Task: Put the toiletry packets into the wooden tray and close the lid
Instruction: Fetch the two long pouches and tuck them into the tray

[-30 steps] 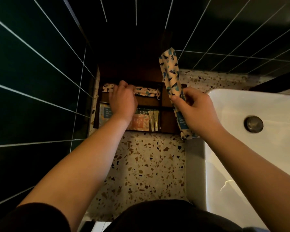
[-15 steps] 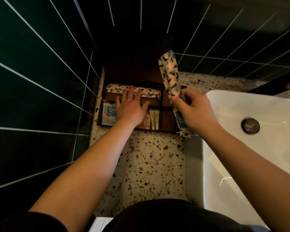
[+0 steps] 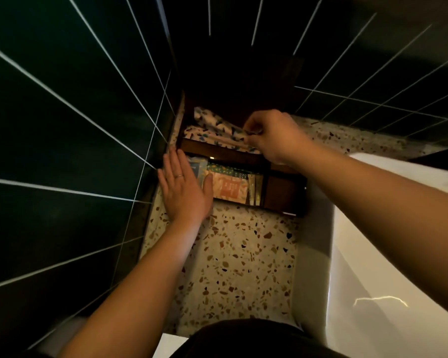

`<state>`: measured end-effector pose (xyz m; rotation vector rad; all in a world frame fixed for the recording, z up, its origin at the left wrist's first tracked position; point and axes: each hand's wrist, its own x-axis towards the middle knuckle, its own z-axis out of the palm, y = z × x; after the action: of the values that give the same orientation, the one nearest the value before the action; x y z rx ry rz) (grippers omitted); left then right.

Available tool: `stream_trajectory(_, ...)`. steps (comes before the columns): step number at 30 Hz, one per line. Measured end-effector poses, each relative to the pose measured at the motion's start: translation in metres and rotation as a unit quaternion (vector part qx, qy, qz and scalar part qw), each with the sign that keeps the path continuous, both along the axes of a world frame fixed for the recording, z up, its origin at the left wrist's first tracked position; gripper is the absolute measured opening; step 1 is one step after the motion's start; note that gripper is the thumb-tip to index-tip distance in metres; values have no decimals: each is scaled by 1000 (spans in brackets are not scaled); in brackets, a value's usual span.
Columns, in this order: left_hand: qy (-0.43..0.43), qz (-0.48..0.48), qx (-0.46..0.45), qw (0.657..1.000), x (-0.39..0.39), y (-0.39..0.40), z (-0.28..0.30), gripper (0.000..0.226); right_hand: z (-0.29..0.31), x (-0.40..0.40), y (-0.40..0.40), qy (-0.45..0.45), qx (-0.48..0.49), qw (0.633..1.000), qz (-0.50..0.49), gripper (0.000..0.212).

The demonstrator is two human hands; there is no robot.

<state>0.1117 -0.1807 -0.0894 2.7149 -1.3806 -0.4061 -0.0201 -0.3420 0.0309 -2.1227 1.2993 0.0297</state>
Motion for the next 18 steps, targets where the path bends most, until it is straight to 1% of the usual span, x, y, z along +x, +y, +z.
stream_trajectory(5, -2, 15, -22, 1000, -4, 1, -6, 87, -35, 36, -12, 57, 17, 997, 46, 30)
stream_trajectory(9, -6, 21, -34, 999, -5, 1, -6, 86, -64, 48, -15, 76, 60, 995, 34, 34)
stream_trajectory(12, -6, 22, -36, 999, -6, 1, -7, 85, -80, 52, -15, 86, 80, 993, 27, 32)
stream_trajectory(15, -7, 25, -35, 999, -6, 0, -7, 84, -87, 56, -12, 103, 50, 992, 59, 29)
stream_trajectory(18, -10, 29, -39, 999, -7, 0, -7, 84, -90, 60, -3, 142, -35, 983, 113, 32)
